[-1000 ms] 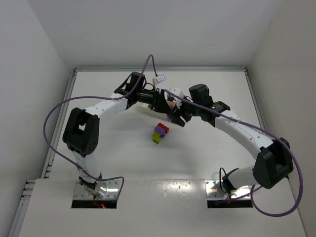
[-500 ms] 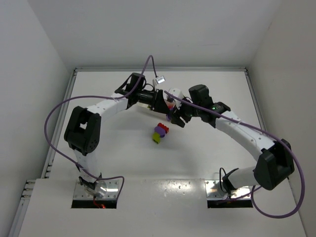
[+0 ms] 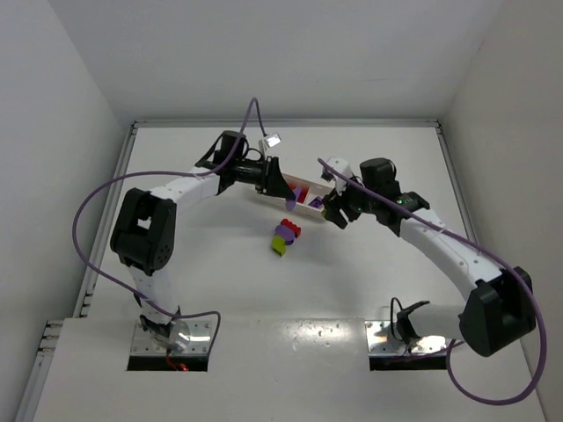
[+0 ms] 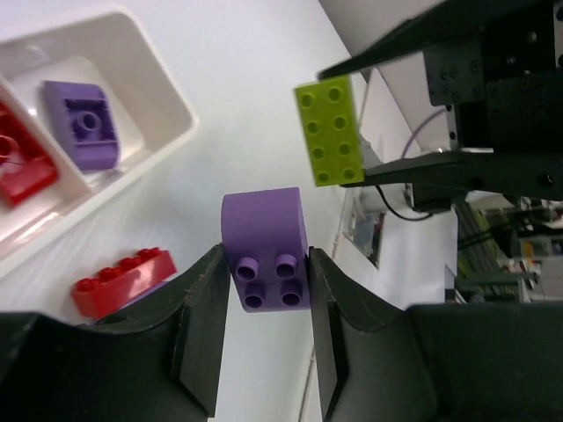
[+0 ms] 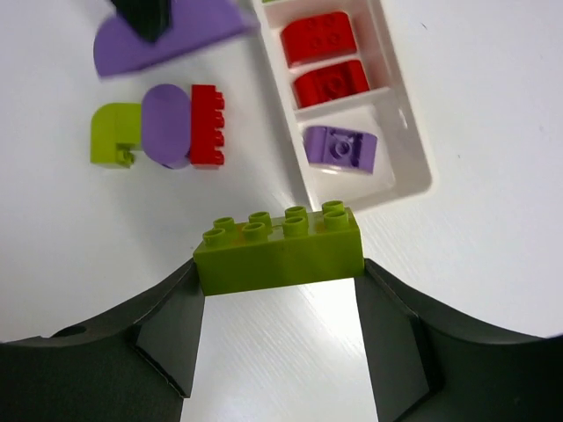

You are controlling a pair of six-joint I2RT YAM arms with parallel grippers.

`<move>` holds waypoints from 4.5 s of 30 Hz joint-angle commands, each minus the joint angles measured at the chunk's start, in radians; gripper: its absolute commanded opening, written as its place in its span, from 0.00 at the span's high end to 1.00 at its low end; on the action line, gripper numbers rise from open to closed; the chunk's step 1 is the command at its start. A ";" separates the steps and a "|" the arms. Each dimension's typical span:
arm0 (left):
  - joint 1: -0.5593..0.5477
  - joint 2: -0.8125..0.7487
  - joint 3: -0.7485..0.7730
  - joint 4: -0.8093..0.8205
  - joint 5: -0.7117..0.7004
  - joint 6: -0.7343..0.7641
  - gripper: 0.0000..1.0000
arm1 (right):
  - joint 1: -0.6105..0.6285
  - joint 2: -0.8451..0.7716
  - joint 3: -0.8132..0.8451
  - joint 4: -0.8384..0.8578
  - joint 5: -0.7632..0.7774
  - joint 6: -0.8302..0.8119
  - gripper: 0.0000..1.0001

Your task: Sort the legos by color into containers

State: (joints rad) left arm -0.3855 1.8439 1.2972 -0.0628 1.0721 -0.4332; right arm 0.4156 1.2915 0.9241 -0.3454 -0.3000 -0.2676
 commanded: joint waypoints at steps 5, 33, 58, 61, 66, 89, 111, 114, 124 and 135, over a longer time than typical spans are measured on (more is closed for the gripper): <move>-0.045 0.020 0.065 0.066 -0.174 -0.003 0.93 | -0.035 -0.116 -0.048 0.008 0.128 0.145 1.00; -0.211 0.351 0.387 -0.002 -0.548 0.134 0.50 | -0.072 -0.129 0.021 0.008 0.174 0.272 1.00; 0.261 -0.219 0.120 -0.046 -0.748 0.040 0.27 | 0.020 0.353 0.349 0.200 0.042 0.186 1.00; 0.328 -0.267 0.042 -0.046 -0.730 0.040 0.27 | 0.043 0.486 0.464 0.200 0.021 0.186 1.00; 0.395 -0.316 -0.032 -0.046 -0.709 0.031 0.27 | 0.061 0.635 0.611 0.189 -0.008 0.206 1.00; 0.461 -0.261 -0.033 -0.065 -0.626 0.013 0.27 | 0.141 0.836 0.731 0.167 0.012 0.179 0.71; 0.401 -0.301 -0.111 -0.065 -0.595 0.051 0.26 | 0.178 0.783 0.760 0.217 0.084 0.179 0.17; 0.390 -0.322 -0.121 -0.074 -0.523 0.090 0.26 | 0.178 0.723 0.728 0.217 0.114 0.188 0.17; 0.123 -0.520 -0.337 -0.176 -0.532 0.291 0.26 | 0.029 0.336 0.339 0.187 0.269 0.146 0.17; -0.277 -0.506 -0.417 -0.177 -0.873 0.159 0.26 | -0.144 0.022 0.039 0.105 0.269 0.146 0.17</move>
State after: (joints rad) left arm -0.6037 1.3254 0.8848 -0.2504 0.3195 -0.2386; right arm 0.2882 1.3865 0.9806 -0.2481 -0.0303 -0.1123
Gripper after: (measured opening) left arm 0.742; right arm 0.832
